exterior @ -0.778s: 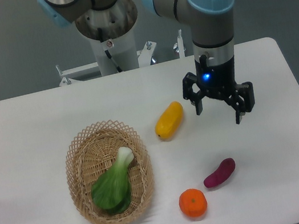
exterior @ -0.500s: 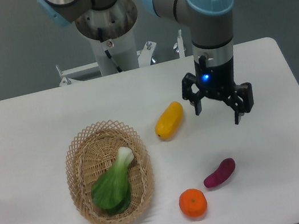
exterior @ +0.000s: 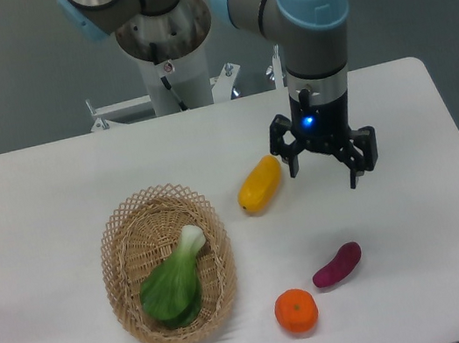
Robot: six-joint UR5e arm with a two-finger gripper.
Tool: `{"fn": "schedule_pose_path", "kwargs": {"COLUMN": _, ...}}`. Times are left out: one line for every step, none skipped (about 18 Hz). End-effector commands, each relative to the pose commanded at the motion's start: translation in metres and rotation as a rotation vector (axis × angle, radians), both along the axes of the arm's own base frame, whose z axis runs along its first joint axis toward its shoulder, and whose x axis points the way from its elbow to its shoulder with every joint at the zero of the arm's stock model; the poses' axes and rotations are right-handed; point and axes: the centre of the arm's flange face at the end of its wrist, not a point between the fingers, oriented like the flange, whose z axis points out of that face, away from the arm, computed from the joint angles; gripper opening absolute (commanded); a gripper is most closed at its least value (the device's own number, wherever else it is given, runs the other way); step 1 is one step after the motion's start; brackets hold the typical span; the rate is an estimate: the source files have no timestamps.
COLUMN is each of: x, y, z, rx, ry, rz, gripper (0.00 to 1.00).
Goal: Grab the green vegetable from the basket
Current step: 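Move the open gripper over the wicker basket above the bok choy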
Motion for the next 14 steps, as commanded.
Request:
{"fn": "schedule_pose_path", "kwargs": {"x": 0.011, "y": 0.003, "z": -0.006, "rx": -0.008, "ry": -0.013, "rz": -0.003, "gripper": 1.0}}
{"fn": "schedule_pose_path", "kwargs": {"x": 0.019, "y": 0.004, "z": -0.015, "rx": -0.016, "ry": -0.028, "rz": 0.003, "gripper": 1.0}}
{"fn": "schedule_pose_path", "kwargs": {"x": 0.026, "y": 0.006, "z": -0.021, "rx": -0.023, "ry": -0.041, "rz": 0.006, "gripper": 1.0}}
{"fn": "schedule_pose_path", "kwargs": {"x": 0.035, "y": 0.01, "z": -0.027, "rx": -0.03, "ry": -0.054, "rz": 0.005, "gripper": 1.0}}
{"fn": "schedule_pose_path", "kwargs": {"x": 0.044, "y": 0.013, "z": -0.032, "rx": -0.034, "ry": -0.064, "rz": 0.003, "gripper": 1.0}}
{"fn": "schedule_pose_path", "kwargs": {"x": 0.052, "y": 0.017, "z": -0.036, "rx": -0.037, "ry": -0.073, "rz": -0.001, "gripper": 1.0}}
{"fn": "schedule_pose_path", "kwargs": {"x": 0.061, "y": 0.022, "z": -0.042, "rx": -0.046, "ry": -0.084, "rz": -0.01, "gripper": 1.0}}
{"fn": "schedule_pose_path", "kwargs": {"x": 0.069, "y": 0.028, "z": -0.047, "rx": -0.052, "ry": -0.093, "rz": -0.022, "gripper": 1.0}}
{"fn": "schedule_pose_path", "kwargs": {"x": 0.079, "y": 0.035, "z": -0.052, "rx": -0.06, "ry": -0.1, "rz": -0.04, "gripper": 1.0}}
{"fn": "schedule_pose_path", "kwargs": {"x": 0.09, "y": 0.041, "z": -0.059, "rx": -0.072, "ry": -0.109, "rz": -0.056, "gripper": 1.0}}
{"fn": "schedule_pose_path", "kwargs": {"x": 0.099, "y": 0.045, "z": -0.067, "rx": -0.09, "ry": -0.115, "rz": -0.06, "gripper": 1.0}}
{"fn": "schedule_pose_path", "kwargs": {"x": 0.109, "y": 0.049, "z": -0.077, "rx": -0.115, "ry": -0.12, "rz": -0.064, "gripper": 1.0}}
{"fn": "schedule_pose_path", "kwargs": {"x": 0.119, "y": 0.057, "z": -0.086, "rx": -0.136, "ry": -0.12, "rz": -0.079, "gripper": 1.0}}
{"fn": "schedule_pose_path", "kwargs": {"x": 0.126, "y": 0.064, "z": -0.09, "rx": -0.145, "ry": -0.108, "rz": -0.089, "gripper": 1.0}}
